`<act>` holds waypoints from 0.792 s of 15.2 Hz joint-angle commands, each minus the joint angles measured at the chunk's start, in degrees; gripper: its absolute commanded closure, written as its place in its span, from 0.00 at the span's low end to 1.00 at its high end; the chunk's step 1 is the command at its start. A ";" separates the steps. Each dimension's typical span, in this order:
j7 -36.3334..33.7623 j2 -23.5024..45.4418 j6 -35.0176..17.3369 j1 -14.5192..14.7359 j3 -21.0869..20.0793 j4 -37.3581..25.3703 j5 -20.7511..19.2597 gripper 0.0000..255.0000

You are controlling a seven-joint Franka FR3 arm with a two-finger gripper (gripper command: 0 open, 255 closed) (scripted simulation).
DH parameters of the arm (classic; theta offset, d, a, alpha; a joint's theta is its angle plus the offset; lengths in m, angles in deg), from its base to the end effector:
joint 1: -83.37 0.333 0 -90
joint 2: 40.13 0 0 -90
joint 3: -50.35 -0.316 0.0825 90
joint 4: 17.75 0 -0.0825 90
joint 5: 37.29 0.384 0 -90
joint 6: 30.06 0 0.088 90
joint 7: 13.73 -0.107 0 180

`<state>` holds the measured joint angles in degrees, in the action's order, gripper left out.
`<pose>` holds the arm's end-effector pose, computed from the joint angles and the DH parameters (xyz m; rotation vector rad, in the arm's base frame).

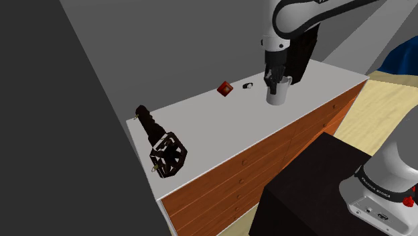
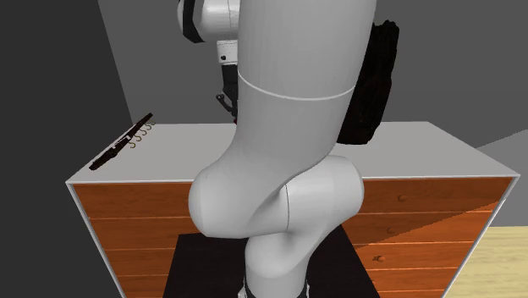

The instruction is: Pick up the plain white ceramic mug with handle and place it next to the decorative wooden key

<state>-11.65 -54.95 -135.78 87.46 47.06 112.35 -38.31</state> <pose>0.4468 0.0573 0.4499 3.0812 0.2598 -0.2568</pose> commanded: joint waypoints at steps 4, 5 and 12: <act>0.06 -0.92 3.92 0.04 -0.02 -2.97 0.08 1.00; 0.08 -1.07 4.70 0.04 -0.01 -3.61 0.08 1.00; 0.22 -1.69 9.48 0.02 0.03 -7.76 0.11 1.00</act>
<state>-11.46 -56.57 -126.81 87.49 47.08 105.00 -38.19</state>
